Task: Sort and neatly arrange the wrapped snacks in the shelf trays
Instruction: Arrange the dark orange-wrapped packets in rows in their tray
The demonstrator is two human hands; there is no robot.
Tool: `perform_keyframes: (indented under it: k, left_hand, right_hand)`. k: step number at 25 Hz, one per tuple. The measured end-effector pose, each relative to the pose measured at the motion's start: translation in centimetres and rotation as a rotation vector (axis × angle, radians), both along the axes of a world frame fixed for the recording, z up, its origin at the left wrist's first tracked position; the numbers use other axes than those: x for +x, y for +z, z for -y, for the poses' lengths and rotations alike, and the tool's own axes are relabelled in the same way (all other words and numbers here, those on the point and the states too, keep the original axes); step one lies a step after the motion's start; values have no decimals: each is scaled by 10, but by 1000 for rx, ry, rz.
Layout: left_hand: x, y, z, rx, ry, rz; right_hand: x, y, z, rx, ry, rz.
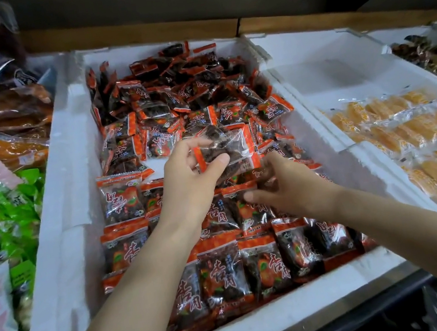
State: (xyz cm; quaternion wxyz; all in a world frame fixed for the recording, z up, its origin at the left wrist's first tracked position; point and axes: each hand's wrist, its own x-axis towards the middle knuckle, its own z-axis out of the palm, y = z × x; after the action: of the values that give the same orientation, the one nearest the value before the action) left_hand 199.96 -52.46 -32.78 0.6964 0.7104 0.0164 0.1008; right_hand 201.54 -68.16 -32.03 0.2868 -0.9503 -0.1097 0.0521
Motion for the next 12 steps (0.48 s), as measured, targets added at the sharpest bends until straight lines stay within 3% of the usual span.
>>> perform_keyframes:
  k: [2,6,10,12]
  left_hand:
    - [-1,2,1,76,0,77]
    - [-7,4,6,282,-64,261]
    - [-13,-1,17,473,-215,397]
    - [-15,-3,18,451,-260,331]
  right_hand:
    - [-2,7,3,239,-63,-18]
    - [-9,26,8,996,-58,-482]
    - [-10,30,15,1008,-87,-432]
    - [-10,31,18,1046,-147,-338]
